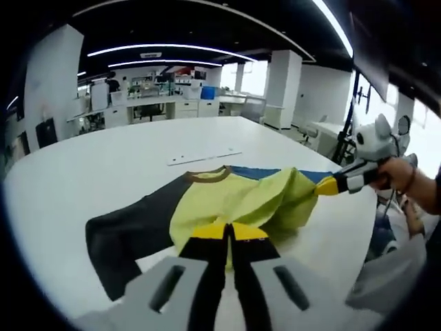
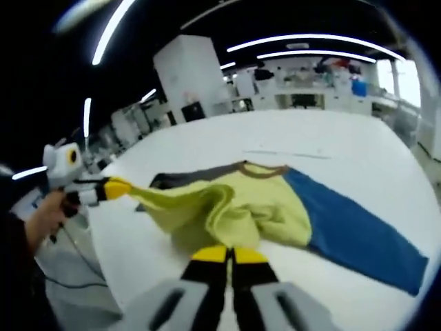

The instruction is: Fold the garment on the visible template until the final outline fits inside the template.

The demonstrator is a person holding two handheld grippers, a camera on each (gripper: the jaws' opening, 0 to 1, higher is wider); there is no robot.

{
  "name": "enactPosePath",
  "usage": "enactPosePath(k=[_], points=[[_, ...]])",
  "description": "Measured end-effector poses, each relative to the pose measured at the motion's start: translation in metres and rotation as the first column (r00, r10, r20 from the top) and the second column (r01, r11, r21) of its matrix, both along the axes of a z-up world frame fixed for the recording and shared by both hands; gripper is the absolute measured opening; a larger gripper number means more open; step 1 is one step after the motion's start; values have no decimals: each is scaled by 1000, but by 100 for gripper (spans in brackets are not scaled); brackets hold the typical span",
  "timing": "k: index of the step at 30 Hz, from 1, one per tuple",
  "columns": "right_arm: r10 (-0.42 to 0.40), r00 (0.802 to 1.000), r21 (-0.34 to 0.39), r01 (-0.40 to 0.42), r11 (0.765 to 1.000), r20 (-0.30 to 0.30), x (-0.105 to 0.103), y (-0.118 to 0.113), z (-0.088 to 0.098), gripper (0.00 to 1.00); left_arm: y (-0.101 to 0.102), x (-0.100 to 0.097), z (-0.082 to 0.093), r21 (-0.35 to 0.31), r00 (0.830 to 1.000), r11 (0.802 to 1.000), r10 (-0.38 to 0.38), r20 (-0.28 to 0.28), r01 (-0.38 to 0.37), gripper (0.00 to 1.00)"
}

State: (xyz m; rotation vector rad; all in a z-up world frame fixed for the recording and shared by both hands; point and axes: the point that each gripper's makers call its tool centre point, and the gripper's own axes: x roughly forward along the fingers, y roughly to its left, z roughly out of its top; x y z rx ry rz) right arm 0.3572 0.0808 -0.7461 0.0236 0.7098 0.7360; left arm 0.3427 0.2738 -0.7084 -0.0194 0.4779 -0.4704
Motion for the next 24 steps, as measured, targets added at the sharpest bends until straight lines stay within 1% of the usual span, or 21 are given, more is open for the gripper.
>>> enactPosePath(k=[2, 4, 7, 9, 10, 14, 18, 22, 24], points=[[58, 998, -40, -57, 998, 14, -10, 0, -1, 0, 5, -8, 2, -11, 1000, 1000, 3, -10, -3, 0], [82, 997, -60, -81, 995, 13, -18, 0, -3, 0, 7, -16, 2, -13, 1000, 1000, -1, -14, 1, 0], [103, 995, -52, -103, 993, -2, -30, 3, -4, 0, 11, -30, -1, -7, 999, 1000, -9, -32, 9, 0], [140, 990, -56, -141, 988, -17, -44, 7, -6, 0, 13, -41, -5, -5, 999, 1000, -12, -51, 12, 0], [147, 989, -57, -149, 987, -22, -47, 8, -7, 0, 14, -45, -7, -2, 998, 1000, -14, -55, 14, 0], [200, 978, -72, -204, 976, -59, -65, 12, -16, 0, 18, -58, -17, 9, 996, 1000, -14, -85, 14, 0], [249, 964, -99, -258, 961, -90, -84, 14, -27, 0, 17, -71, -27, -1, 992, 1000, -11, -123, 10, 0], [267, 957, -116, -280, 953, -116, -97, 14, -40, 0, 19, -83, -45, 32, 985, 999, -14, -174, 20, 0], [263, 956, -119, -278, 953, -126, -102, 14, -46, 0, 20, -88, -53, 49, 981, 999, -9, -194, 19, 0]])
